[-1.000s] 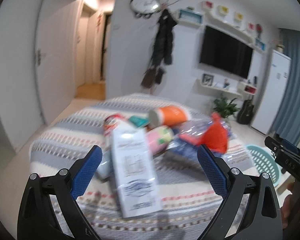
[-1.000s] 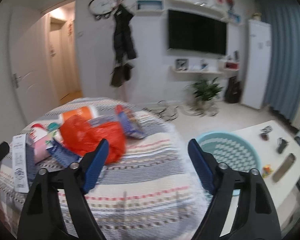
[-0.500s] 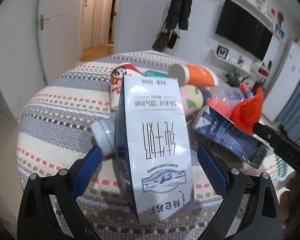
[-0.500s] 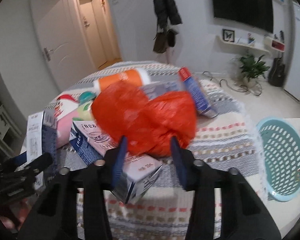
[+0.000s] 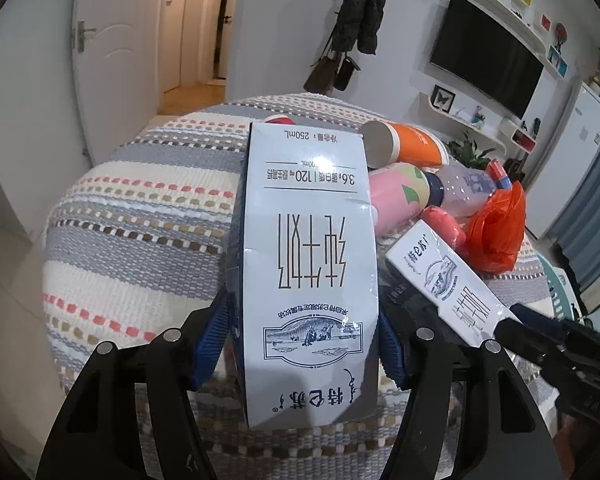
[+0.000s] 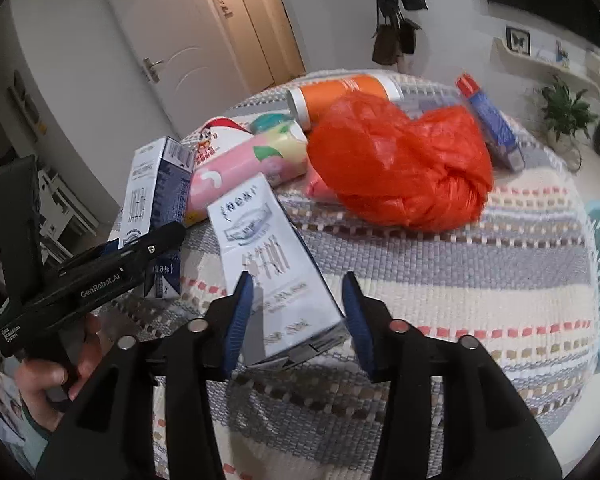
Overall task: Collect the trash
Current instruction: 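Grasp the white milk carton with the left gripper while the right gripper grasps a white box, then carry both items to the blue basket and open both grippers to drop them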
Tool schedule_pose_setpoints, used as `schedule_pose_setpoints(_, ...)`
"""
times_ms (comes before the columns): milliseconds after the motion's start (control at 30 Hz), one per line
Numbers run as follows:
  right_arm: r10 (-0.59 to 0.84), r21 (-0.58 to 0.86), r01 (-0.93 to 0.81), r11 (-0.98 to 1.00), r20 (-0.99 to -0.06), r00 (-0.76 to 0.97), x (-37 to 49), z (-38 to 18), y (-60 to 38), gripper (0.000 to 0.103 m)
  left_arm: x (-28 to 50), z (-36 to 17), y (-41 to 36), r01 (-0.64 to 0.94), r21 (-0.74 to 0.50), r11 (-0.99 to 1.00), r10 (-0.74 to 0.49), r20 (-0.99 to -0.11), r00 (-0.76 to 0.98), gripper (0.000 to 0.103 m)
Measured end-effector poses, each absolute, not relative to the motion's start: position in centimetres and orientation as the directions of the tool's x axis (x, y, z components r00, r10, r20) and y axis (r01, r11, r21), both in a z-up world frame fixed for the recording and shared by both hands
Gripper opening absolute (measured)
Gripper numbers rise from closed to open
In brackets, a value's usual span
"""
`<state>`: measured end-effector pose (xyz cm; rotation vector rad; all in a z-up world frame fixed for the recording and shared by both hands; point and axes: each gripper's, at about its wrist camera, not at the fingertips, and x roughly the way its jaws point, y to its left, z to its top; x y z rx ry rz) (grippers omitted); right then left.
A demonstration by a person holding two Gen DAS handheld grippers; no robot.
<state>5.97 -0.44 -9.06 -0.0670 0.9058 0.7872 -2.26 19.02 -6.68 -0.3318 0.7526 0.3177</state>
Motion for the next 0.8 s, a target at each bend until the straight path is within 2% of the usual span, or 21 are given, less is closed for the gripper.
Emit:
schedule_pose_setpoints(67, 0.555, 0.198, -0.649, 0.735, -0.726, 0.407, 5.8, -8.4, 0.1, 0.069, -2.5, -6.6, 19.2, -0.391, -0.186, 0.902, 0.155, -0.705, 0.692, 0.062)
schedule_pose_setpoints(367, 0.492, 0.084, -0.724, 0.684, -0.787, 0.373, 6.4, -10.4, 4.6, 0.072, -3.7, -5.6, 20.0, -0.386, -0.202, 0.900, 0.157, -0.677, 0.719, 0.062)
schedule_pose_setpoints(467, 0.482, 0.076, -0.724, 0.685, -0.792, 0.373, 6.7, -10.9, 5.4, 0.070, -3.5, -5.0, 19.9, -0.380, -0.200, 0.903, 0.156, -0.672, 0.724, 0.062)
schedule_pose_setpoints(500, 0.484, 0.075, -0.726, 0.683, -0.791, 0.374, 6.8, -10.9, 5.6, 0.067, -3.5, -4.9, 19.9, -0.378, -0.198, 0.905, 0.156, -0.671, 0.725, 0.062)
schedule_pose_setpoints(567, 0.487, 0.069, -0.734, 0.676, -0.789, 0.374, 6.6, -10.9, 5.8, 0.053, -3.4, -4.8, 19.6, -0.370, -0.196, 0.908, 0.153, -0.669, 0.728, 0.062)
schedule_pose_setpoints(800, 0.513, 0.038, -0.726, 0.687, -0.732, 0.448, 5.6, -8.8, 4.4, 0.050, -2.9, -2.9, 17.7, -0.337, -0.186, 0.923, 0.150, -0.633, 0.760, 0.062)
